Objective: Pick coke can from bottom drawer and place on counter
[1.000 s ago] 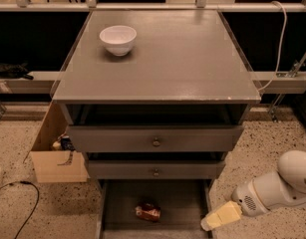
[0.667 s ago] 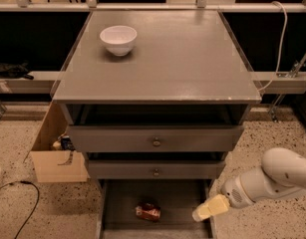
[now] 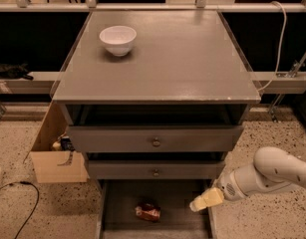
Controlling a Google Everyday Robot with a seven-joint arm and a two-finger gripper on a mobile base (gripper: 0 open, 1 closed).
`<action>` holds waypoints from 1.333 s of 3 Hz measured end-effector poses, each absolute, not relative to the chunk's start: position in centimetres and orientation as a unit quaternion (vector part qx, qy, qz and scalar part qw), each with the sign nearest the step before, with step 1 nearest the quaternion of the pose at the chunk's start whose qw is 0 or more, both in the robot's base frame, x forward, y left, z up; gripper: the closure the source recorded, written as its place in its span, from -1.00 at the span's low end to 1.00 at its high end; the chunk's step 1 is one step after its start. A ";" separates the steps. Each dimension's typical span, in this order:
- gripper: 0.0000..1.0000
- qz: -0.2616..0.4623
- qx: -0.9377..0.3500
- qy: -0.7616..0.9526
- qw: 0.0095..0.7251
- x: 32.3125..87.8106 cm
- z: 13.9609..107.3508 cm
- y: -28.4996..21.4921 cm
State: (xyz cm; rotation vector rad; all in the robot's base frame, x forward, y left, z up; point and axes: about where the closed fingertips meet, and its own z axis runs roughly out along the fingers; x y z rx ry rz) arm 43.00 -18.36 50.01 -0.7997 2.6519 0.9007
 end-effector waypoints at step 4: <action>-1.00 0.450 -0.297 0.800 0.265 41.4 53.9 -13.8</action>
Offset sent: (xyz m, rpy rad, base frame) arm -0.0470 0.0296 0.0464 0.6781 -0.2180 -0.0228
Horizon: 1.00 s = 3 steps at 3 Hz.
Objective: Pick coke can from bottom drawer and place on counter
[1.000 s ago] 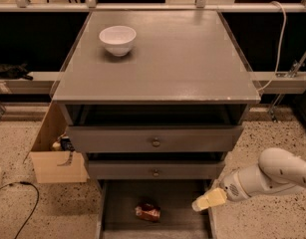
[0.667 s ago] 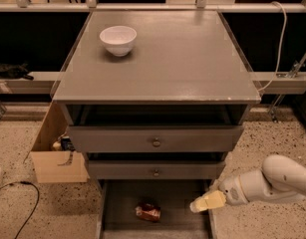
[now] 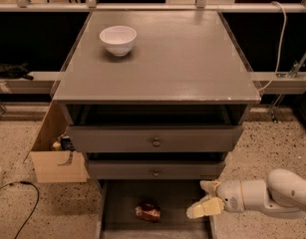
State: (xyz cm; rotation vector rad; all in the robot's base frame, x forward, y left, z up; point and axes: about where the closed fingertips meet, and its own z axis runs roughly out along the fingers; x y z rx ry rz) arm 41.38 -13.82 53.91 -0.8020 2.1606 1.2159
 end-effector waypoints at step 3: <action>-1.00 0.342 -0.297 0.882 0.130 42.3 38.2 -13.4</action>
Offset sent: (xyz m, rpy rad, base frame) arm 0.0280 0.0064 -0.1575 -0.3663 0.1892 0.0204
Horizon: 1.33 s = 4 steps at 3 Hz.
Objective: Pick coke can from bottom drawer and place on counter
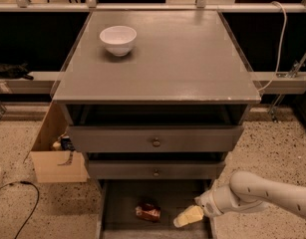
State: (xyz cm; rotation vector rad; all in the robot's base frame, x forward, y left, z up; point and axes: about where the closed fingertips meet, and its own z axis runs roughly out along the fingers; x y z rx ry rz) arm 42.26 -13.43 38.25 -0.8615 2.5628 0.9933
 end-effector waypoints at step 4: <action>-1.00 0.395 -0.297 0.865 0.090 45.9 27.1 -2.9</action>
Offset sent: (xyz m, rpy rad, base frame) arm 0.0281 0.0348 -0.0639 0.0762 0.0689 -0.0195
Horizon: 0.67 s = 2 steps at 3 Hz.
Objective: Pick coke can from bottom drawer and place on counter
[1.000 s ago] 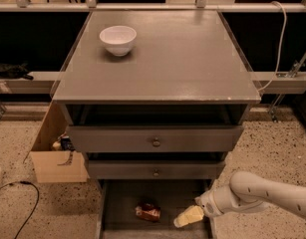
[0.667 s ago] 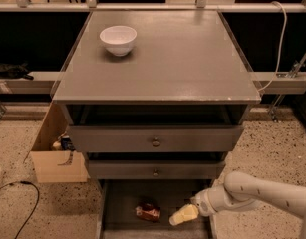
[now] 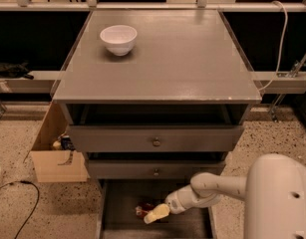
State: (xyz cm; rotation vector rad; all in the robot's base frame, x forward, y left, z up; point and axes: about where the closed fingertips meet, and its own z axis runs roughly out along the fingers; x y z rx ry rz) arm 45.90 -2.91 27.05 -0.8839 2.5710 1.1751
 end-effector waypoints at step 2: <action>-1.00 0.416 -0.265 0.865 0.096 46.5 22.2 2.6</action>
Offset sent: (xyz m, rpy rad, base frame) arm 0.0104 0.0443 -0.0353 0.0424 0.0261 -0.0456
